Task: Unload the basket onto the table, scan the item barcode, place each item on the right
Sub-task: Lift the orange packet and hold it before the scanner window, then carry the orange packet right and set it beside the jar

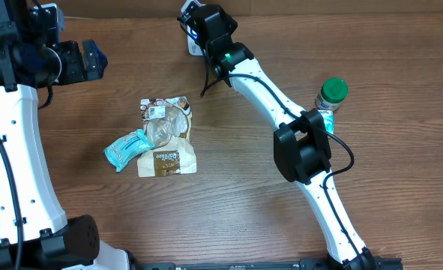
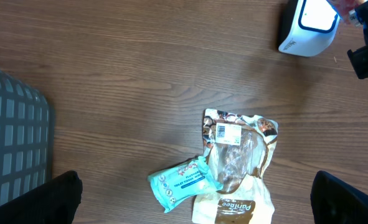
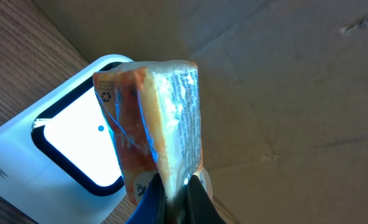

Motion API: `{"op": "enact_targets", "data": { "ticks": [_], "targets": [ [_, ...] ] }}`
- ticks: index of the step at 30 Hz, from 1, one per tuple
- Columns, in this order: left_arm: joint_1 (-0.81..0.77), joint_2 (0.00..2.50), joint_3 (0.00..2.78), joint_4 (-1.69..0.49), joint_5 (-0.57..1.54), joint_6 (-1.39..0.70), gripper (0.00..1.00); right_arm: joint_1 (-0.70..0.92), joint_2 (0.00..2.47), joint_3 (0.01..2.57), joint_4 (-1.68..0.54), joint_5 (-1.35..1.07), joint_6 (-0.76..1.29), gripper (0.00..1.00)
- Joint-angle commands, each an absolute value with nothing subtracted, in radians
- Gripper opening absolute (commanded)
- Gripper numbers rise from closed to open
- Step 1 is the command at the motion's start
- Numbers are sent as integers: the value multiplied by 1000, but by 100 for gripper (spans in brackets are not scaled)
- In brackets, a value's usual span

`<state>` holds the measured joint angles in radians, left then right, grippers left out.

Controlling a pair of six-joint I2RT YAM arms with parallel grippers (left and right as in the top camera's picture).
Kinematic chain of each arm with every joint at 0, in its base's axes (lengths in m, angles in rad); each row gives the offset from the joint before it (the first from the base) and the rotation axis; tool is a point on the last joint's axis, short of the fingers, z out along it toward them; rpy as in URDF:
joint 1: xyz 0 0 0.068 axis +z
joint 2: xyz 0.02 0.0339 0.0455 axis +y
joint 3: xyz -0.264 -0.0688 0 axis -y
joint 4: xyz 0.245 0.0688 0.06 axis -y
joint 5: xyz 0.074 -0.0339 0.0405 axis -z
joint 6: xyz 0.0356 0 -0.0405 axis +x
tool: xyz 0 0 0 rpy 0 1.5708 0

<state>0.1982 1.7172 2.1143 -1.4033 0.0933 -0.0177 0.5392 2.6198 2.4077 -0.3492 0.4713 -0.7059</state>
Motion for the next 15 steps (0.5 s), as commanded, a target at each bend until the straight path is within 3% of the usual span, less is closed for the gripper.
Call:
{"op": "enact_targets", "data": {
  "ticks": [1, 3, 6, 11, 15],
  "targets": [
    [196, 1713, 2129, -1402, 101, 4, 100, 556, 2611, 2411, -342, 469, -704, 4],
    [196, 1713, 2129, -1402, 101, 4, 100, 562, 2608, 2411, -354, 435, -701, 4],
    [196, 1713, 2129, -1402, 101, 4, 100, 566, 2558, 2412, -382, 348, -481, 4],
    [196, 1713, 2129, -1402, 101, 4, 100, 555, 2447, 2416, -476, 195, -326, 4],
    [196, 1713, 2129, -1402, 101, 4, 100, 520, 2284, 2416, -654, -139, -104, 4]
  ]
}}
